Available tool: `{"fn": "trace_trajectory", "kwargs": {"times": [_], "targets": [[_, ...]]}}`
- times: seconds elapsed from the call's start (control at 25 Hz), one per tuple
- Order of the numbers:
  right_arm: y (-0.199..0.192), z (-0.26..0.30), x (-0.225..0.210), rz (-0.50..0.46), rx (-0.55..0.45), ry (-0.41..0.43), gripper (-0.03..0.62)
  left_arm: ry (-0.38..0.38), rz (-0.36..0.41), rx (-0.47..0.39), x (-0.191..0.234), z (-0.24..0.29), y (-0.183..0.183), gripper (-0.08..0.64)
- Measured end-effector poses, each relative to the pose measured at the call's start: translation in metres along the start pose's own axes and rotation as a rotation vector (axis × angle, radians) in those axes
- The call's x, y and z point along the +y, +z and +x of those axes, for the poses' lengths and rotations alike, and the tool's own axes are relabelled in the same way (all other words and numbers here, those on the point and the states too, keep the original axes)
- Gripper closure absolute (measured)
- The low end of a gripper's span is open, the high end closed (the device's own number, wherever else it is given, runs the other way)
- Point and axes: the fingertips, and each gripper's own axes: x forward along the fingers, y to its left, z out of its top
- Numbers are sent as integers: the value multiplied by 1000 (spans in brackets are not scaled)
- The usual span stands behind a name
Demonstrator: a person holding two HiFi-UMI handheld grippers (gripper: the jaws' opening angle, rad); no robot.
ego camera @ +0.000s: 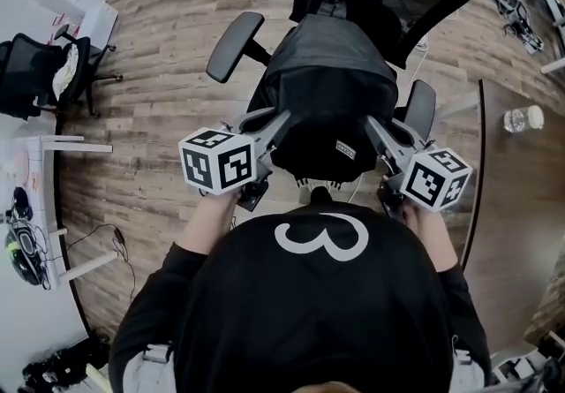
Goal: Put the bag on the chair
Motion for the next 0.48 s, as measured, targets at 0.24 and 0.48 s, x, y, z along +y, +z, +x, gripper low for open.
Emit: {"fn": "trace_trajectory", "kwargs": {"times": [0.24,0.48], "targets": [[17,20,-28,15,1,5,545,19,-2,16,16,32,19,505],[28,36,-55,17,9,16,545,34,2,32,29,62,29,505]]}}
